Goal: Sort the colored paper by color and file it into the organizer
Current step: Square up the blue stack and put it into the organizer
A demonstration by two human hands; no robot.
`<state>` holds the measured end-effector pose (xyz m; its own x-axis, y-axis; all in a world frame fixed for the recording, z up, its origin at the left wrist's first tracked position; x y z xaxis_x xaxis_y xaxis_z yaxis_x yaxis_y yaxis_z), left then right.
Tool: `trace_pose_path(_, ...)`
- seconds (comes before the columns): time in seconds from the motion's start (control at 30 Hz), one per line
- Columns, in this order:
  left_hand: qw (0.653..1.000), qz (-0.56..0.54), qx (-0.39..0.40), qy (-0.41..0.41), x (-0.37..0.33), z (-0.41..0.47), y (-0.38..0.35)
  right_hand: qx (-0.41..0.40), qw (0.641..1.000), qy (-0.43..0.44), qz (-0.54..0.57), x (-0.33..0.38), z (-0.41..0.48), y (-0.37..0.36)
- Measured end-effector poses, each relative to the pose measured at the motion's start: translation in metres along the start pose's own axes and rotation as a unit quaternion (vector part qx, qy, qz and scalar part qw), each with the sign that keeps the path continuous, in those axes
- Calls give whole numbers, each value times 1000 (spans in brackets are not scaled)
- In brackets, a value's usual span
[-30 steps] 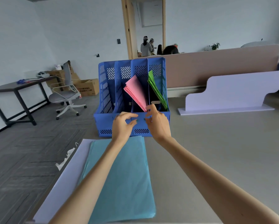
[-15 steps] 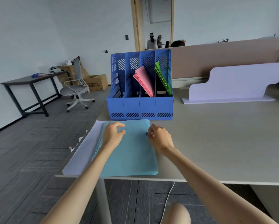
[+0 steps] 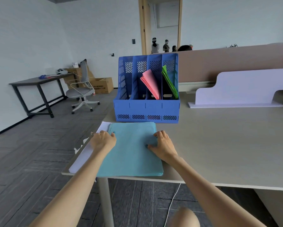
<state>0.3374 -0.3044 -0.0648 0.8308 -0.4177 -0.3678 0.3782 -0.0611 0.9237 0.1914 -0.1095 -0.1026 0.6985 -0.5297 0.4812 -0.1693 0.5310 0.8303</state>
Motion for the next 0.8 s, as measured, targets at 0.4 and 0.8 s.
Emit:
trace_pose_path(0.4, 928, -288, 231, 61, 13, 35, -3, -7, 1000, 3, 6, -5, 2, -3)
trace_pose_path(0.8, 845, -466, 261, -15, 8, 23, -3, -22, 989, -35, 139, -9, 2, 1)
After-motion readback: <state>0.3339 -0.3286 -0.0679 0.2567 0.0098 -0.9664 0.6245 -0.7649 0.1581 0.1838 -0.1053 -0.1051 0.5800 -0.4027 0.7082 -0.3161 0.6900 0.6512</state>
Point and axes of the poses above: each hand's wrist, its own z-axis towards the middle knuckle, its own y-axis out of the back of the hand, x = y × z, the point moved 4 cm from there along z, towards the middle knuckle, and after that the axes turned 7 degrees about -z, right-handed, at the moved point
